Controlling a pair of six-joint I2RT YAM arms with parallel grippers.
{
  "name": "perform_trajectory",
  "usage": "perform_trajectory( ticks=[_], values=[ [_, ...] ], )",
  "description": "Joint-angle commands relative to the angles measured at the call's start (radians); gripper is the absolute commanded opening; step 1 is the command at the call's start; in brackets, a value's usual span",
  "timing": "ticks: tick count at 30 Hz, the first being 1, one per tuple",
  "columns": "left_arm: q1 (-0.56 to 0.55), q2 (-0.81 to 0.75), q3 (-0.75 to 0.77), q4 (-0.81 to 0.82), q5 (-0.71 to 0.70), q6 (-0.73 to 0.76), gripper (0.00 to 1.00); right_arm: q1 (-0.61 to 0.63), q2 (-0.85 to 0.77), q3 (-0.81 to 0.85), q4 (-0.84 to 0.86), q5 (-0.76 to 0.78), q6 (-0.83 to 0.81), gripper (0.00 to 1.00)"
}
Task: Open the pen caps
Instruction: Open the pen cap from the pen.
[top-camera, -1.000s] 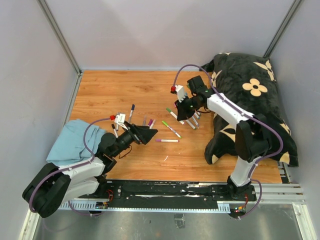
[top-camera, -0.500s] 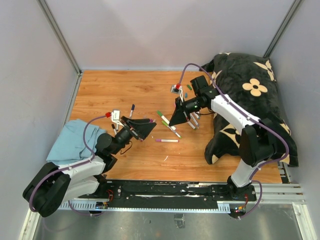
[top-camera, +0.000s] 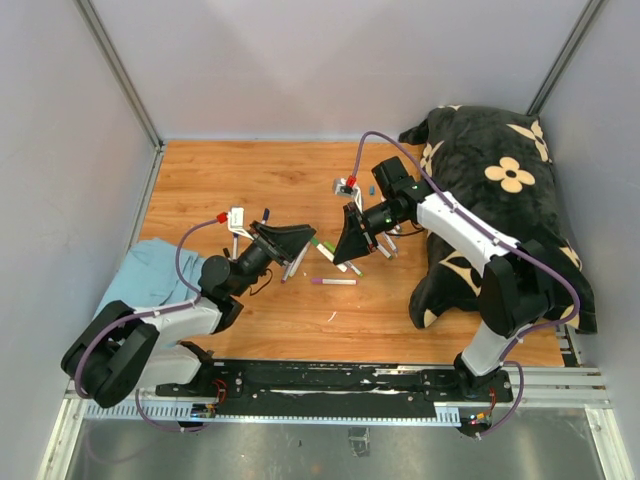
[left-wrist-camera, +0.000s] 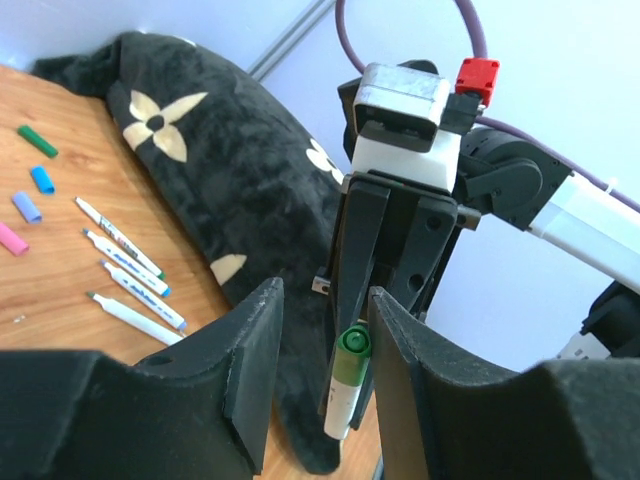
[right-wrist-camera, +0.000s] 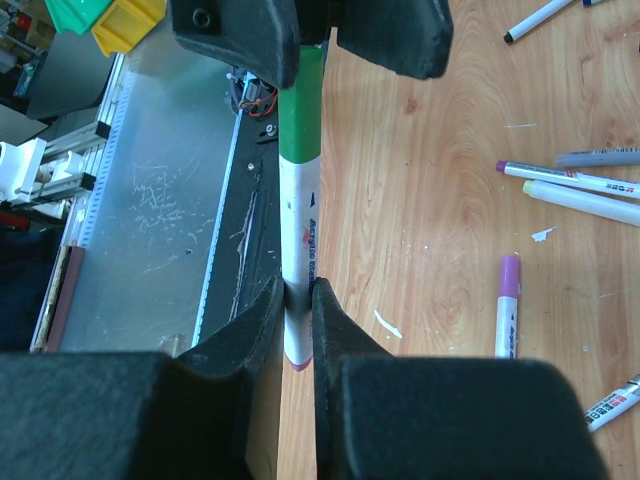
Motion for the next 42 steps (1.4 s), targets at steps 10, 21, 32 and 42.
perform_trajectory(
  ticks=[10, 21, 32, 42],
  values=[
    [-0.018, 0.036, 0.01, 0.074, 0.049, -0.005, 0.45, 0.017, 0.0, 0.023, -0.028, -0.024, -0.016, 0.01],
    [-0.029, 0.043, 0.003, 0.073, 0.051, 0.002, 0.17, 0.017, 0.004, 0.025, -0.028, -0.015, -0.013, 0.01],
    [-0.03, 0.075, 0.004, 0.122, 0.063, -0.014, 0.0, 0.031, 0.003, 0.021, -0.027, -0.005, -0.008, 0.34],
    [-0.038, 0.088, 0.005, 0.152, 0.06, -0.025, 0.0, 0.092, 0.02, 0.022, -0.01, 0.051, 0.01, 0.41]
  ],
)
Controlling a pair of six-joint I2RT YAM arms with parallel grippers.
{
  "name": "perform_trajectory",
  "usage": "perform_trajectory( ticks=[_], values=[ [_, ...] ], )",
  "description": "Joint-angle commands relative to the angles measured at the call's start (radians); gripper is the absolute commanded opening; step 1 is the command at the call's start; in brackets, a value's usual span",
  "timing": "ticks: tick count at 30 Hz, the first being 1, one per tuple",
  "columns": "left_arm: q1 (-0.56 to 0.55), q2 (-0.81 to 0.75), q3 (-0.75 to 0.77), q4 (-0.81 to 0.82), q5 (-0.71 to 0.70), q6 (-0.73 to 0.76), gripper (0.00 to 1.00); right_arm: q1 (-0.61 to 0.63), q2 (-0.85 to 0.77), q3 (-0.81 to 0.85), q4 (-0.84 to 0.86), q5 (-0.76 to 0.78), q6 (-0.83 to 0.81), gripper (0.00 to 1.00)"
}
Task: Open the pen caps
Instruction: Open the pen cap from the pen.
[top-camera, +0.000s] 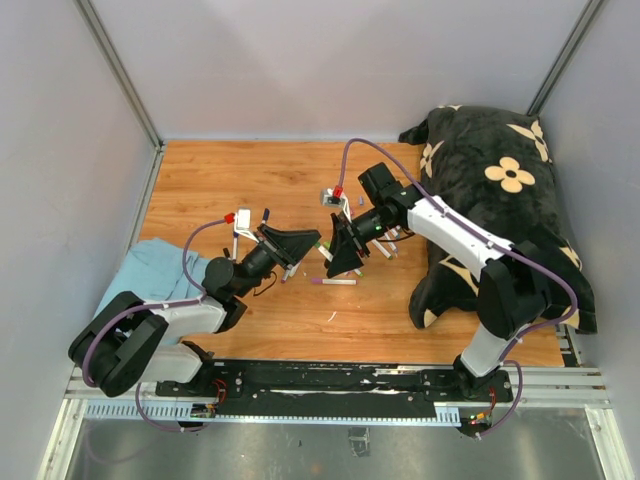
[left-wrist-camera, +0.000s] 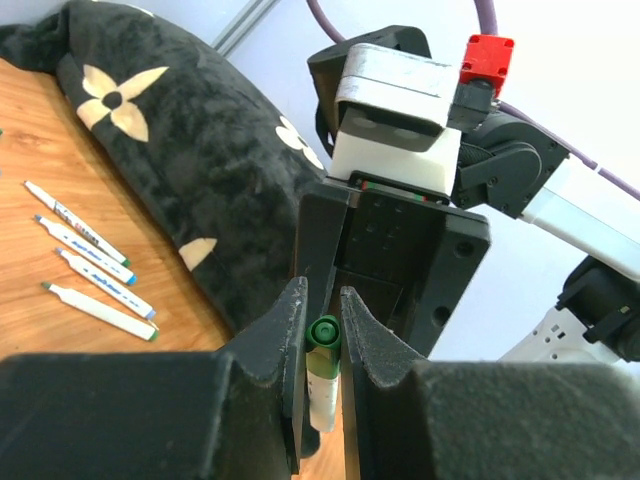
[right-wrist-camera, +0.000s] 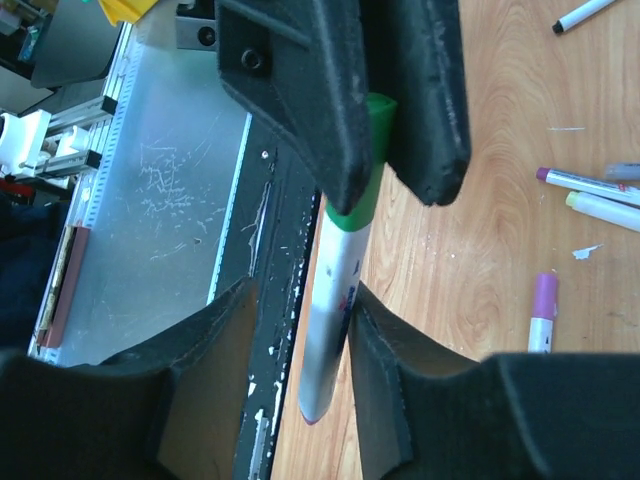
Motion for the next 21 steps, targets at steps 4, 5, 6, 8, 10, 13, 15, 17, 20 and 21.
perform_trajectory(
  ticks=[4, 5, 6, 8, 10, 13, 15, 17, 20, 21],
  values=[
    [-0.01, 0.008, 0.003, 0.061, 0.011, 0.002, 0.0, 0.024, 0.023, 0.024, 0.002, 0.029, 0.023, 0.15],
    [-0.01, 0.009, 0.002, 0.06, 0.011, 0.002, 0.0, 0.025, 0.021, 0.023, 0.002, 0.027, 0.022, 0.11],
    [-0.01, 0.01, 0.0, 0.061, 0.012, 0.002, 0.01, 0.025, 0.019, 0.023, 0.002, 0.023, 0.022, 0.08],
    [-0.009, 0.013, 0.0, 0.061, 0.023, 0.002, 0.05, 0.024, 0.015, 0.024, 0.002, 0.02, 0.02, 0.02],
    [-0.01, 0.019, 0.001, 0.061, 0.038, 0.001, 0.19, 0.024, 0.012, 0.024, 0.001, 0.017, 0.02, 0.01],
    [-0.01, 0.028, -0.005, 0.068, 0.052, -0.004, 0.29, 0.021, 0.011, 0.025, 0.002, 0.011, 0.02, 0.01],
    [-0.01, 0.032, -0.014, 0.078, 0.056, -0.01, 0.35, 0.02, 0.012, 0.026, 0.001, 0.012, 0.022, 0.01],
    [-0.01, 0.033, -0.016, 0.084, 0.058, -0.011, 0.38, 0.018, 0.012, 0.026, 0.002, 0.011, 0.022, 0.01],
    [-0.01, 0.033, -0.018, 0.084, 0.061, -0.012, 0.39, 0.016, 0.013, 0.025, 0.001, 0.01, 0.022, 0.01],
    [-0.01, 0.032, -0.018, 0.085, 0.059, -0.01, 0.37, 0.016, 0.013, 0.025, 0.003, 0.01, 0.022, 0.01]
  ],
)
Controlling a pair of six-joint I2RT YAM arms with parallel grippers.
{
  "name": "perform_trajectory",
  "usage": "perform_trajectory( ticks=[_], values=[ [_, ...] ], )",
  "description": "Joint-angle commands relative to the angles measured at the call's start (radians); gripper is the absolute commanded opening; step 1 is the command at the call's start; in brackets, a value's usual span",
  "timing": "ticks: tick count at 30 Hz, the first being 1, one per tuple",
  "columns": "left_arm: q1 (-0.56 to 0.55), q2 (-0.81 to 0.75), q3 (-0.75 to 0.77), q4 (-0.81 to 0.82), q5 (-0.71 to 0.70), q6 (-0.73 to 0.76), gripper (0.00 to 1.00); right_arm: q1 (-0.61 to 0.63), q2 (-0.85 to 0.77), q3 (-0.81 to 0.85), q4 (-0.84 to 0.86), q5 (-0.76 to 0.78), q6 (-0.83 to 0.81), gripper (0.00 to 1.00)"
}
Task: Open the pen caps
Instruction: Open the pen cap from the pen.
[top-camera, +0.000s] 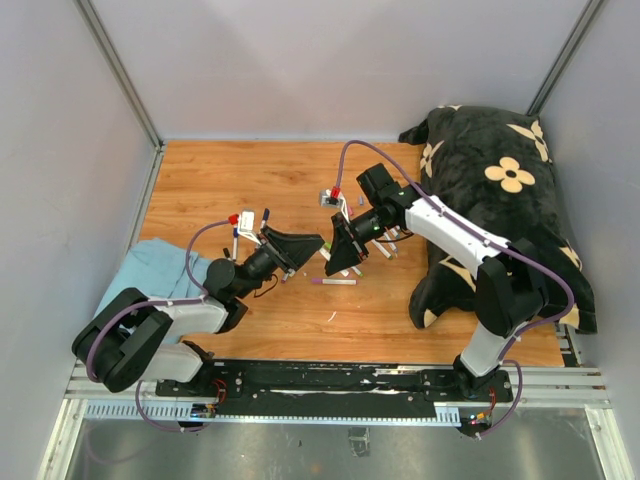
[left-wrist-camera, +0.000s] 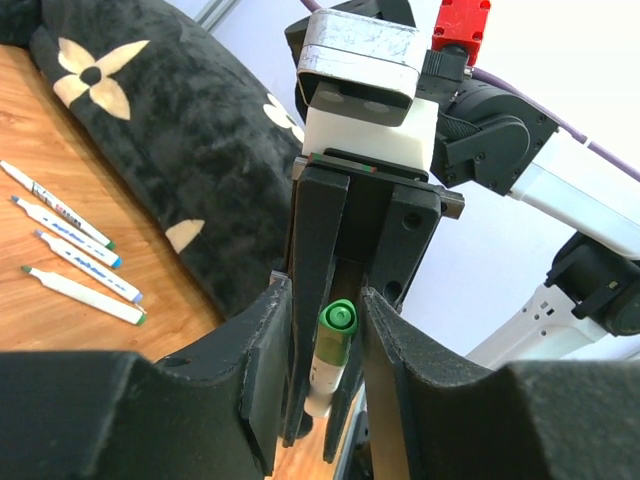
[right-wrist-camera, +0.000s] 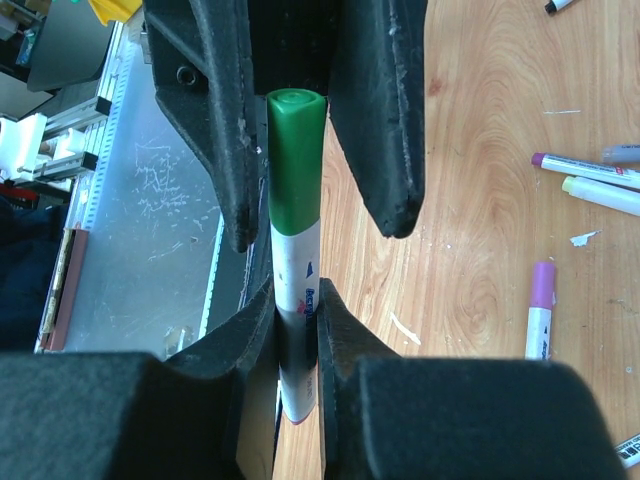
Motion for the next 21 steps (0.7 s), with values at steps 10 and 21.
perform_trajectory(
  ticks=[10, 21],
  values=[
    [0.002, -0.02, 0.016, 0.022, -0.018, 0.064, 0.0, 0.003, 0.008, 0.02, -0.008, -0.016, -0.01, 0.01],
    [0.282, -0.084, 0.254, -0.226, 0.015, 0.099, 0.0, 0.002, 0.038, 0.006, -0.007, -0.014, -0.033, 0.01]
  ],
)
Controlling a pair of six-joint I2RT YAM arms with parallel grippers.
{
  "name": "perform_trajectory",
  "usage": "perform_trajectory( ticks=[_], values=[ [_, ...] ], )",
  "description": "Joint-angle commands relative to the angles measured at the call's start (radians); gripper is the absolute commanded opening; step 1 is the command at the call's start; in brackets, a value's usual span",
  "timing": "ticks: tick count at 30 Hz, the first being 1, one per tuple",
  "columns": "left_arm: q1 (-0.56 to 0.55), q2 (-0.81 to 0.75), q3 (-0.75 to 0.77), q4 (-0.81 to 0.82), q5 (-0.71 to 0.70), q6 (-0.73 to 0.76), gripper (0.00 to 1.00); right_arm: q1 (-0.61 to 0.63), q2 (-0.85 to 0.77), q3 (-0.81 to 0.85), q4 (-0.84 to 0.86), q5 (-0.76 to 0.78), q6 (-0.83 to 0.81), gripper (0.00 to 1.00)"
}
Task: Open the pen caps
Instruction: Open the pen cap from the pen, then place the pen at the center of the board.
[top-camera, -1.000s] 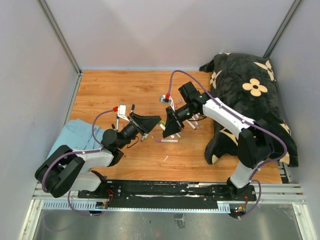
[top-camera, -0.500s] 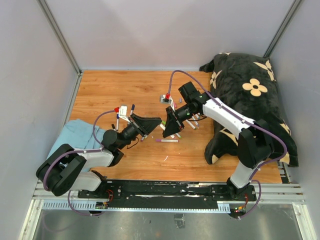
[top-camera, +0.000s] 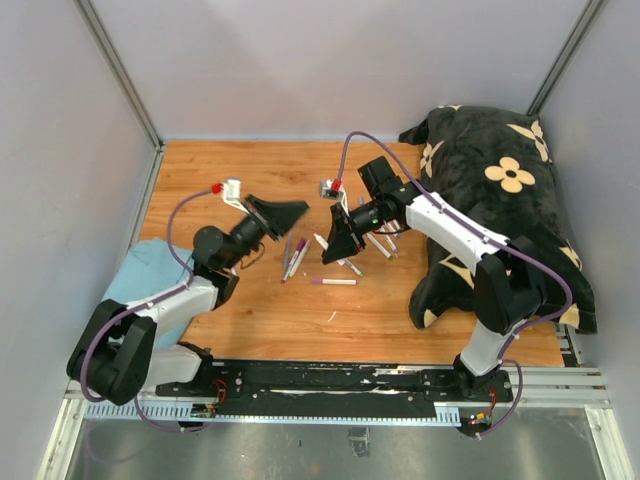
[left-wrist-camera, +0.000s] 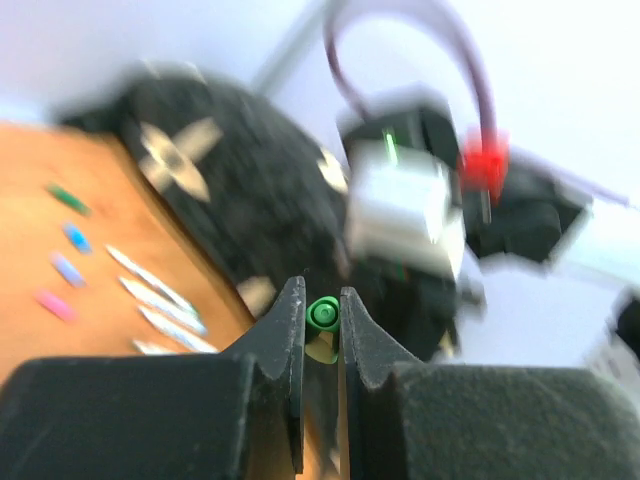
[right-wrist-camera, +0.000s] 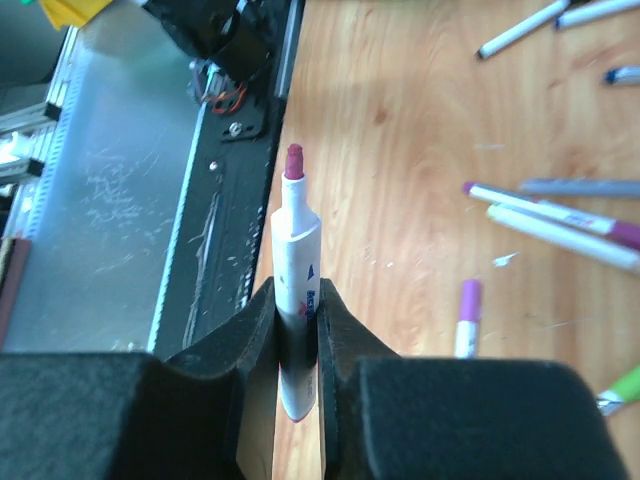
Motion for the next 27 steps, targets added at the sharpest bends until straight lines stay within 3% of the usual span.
perform_trajectory(
  ticks=[1, 6, 8, 12, 18, 27],
  values=[
    [0.153, -0.012, 0.088, 0.079, -0.132, -0.017, 0.0, 0.017, 0.022, -0.031, -0.135, -0.046, -0.031, 0.01],
    [0.182, -0.04, 0.058, 0.126, -0.142, -0.042, 0.0, 0.003, 0.03, -0.028, -0.134, 0.015, -0.025, 0.01],
    [0.183, -0.069, 0.032, 0.12, -0.149, -0.034, 0.0, 0.003, 0.027, -0.026, -0.12, 0.165, -0.012, 0.01],
    [0.182, -0.14, -0.051, 0.083, -0.162, -0.008, 0.0, 0.002, 0.018, -0.048, -0.042, 0.606, 0.037, 0.01],
    [0.184, -0.228, -0.212, 0.041, -0.198, -0.021, 0.0, -0.012, 0.092, -0.027, -0.025, 0.948, 0.063, 0.01],
    [0.184, -0.275, -0.304, -0.008, -0.206, -0.071, 0.0, -0.034, 0.209, 0.002, -0.037, 1.127, 0.09, 0.03]
  ],
)
